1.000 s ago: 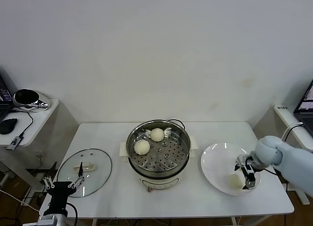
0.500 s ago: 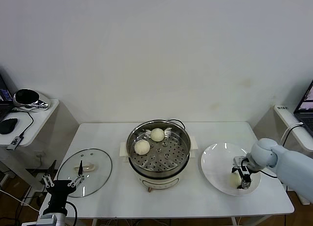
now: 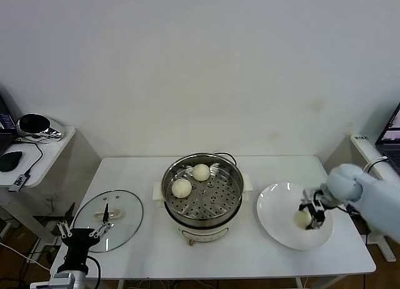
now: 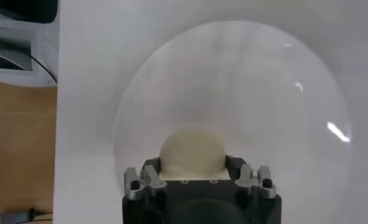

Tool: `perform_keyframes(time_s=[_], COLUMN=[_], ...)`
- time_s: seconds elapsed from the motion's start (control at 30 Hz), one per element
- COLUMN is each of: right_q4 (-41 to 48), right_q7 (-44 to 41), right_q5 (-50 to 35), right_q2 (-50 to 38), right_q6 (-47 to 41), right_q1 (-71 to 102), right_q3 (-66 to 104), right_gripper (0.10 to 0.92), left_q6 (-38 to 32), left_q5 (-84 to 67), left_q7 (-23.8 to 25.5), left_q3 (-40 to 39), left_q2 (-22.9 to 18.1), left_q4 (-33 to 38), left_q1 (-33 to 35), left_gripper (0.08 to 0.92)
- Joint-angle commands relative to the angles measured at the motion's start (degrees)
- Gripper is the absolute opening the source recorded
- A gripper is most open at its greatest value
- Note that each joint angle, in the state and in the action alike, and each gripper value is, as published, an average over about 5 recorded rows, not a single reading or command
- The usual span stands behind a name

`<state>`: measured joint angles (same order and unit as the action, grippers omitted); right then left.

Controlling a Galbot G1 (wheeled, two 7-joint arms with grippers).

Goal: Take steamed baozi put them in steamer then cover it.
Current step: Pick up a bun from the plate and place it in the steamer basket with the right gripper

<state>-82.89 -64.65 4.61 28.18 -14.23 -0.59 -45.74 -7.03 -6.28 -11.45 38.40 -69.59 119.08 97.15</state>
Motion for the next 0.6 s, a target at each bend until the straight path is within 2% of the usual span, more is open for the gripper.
perform_keyframes(time_s=[0.03,0.2,0.4,0.6], right_q4=[-0.23,-1.05,-3.37,-6.02], right_q7=[-1.61,0.1,3.89,4.77], right_q5=[-10.11,-15.39,-19.98,-19.01], right_q2=[2.98,9.84,19.72,26.71], right_q6=[0.64,1.07,3.03,8.17], right_q1=[-26.71,-36.89,-37.82,-34.75], right_q3=[-9.94,-17.39,-21.92,-24.83], right_gripper=[0.659,0.662,0.662,0.662], left_q6=[0.04,0.07,-0.06,-0.21], left_q5=[0.02,-0.03,-0.11,-0.08], left_q7=[0.02,0.0,-0.29,-0.8], left_q3=[-0.37,-0.59,-0.57,-0.23], left_q2=[0.11,0.21,0.07,-0.34], left_q4=[-0.16,-0.35,-0.69,-1.34], left_q1=[-0.26,-0.68,-0.93,-1.21], left_gripper=[0.823,0.823,0.823,0.823])
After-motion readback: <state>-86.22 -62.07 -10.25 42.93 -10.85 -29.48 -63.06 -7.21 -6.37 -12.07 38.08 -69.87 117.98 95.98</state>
